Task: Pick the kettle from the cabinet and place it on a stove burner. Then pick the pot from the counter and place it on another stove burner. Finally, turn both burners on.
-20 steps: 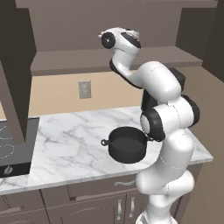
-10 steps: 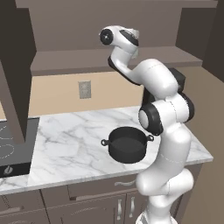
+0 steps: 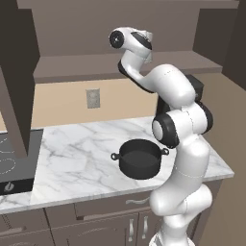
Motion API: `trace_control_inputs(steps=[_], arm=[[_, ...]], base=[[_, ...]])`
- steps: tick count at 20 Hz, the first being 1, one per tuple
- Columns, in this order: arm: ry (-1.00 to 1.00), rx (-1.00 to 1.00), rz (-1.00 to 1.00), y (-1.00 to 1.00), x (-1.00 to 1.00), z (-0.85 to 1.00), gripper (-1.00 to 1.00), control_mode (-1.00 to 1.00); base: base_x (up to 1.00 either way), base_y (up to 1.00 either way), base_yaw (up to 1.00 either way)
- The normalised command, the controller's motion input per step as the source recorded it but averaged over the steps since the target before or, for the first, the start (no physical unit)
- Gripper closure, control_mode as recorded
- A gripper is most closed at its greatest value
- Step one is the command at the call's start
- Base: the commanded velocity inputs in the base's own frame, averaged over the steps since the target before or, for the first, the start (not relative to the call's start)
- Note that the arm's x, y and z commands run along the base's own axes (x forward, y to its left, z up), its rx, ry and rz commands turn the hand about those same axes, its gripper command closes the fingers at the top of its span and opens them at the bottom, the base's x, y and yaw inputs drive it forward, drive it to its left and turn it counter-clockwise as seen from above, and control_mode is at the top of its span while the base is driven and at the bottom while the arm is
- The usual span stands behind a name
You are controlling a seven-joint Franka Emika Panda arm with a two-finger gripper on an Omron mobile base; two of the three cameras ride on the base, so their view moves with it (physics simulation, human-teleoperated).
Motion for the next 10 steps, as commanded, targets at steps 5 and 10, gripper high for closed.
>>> trace_control_inputs(steps=[5,10], arm=[[0.0,0.0,0.0,0.0,0.0,0.0,1.0,-1.0],[0.0,0.0,0.0,0.0,0.0,0.0,1.0,-1.0]], base=[[0.0,0.0,0.0],[0.0,0.0,0.0]])
